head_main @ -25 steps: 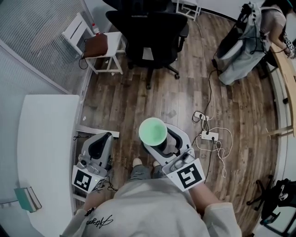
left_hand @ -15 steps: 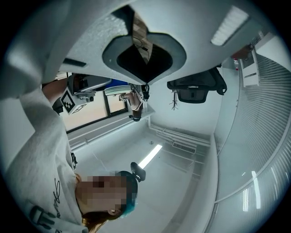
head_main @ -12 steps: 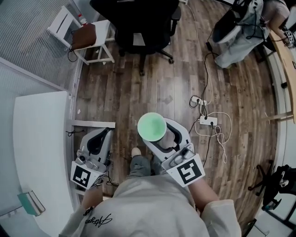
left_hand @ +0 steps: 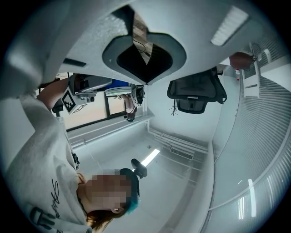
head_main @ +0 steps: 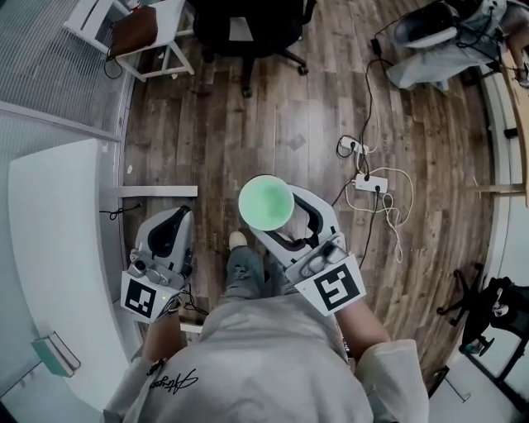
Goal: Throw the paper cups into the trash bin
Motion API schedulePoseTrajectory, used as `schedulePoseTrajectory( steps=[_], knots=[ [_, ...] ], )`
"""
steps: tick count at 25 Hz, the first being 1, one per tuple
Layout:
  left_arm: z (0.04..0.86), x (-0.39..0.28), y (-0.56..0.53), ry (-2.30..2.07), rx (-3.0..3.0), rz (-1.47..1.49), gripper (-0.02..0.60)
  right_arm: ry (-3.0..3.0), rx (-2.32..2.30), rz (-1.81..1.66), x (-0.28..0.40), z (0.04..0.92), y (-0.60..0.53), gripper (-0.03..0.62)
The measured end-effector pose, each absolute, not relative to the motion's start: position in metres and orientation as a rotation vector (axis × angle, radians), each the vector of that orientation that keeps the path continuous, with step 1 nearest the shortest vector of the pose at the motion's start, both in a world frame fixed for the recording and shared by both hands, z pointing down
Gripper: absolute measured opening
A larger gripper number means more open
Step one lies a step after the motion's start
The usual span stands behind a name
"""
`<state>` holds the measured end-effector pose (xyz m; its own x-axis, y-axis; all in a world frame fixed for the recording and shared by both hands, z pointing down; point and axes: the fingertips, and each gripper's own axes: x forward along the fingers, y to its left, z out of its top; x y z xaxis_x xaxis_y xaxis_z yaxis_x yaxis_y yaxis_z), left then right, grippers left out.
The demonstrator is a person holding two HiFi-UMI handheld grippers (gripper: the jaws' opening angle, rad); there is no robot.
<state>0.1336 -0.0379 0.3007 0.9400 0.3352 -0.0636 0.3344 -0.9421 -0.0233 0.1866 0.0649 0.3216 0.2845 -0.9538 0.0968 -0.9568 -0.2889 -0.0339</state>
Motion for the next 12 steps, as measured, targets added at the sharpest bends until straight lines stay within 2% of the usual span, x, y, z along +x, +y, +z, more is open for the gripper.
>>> schedulePoseTrajectory(
  steps=[12],
  knots=[
    [0.350, 0.141, -0.035, -0.584, -3.161, 0.065, 0.003, -1.876, 2.447, 0.262, 0.183, 0.381, 0.056, 0.270]
  ],
)
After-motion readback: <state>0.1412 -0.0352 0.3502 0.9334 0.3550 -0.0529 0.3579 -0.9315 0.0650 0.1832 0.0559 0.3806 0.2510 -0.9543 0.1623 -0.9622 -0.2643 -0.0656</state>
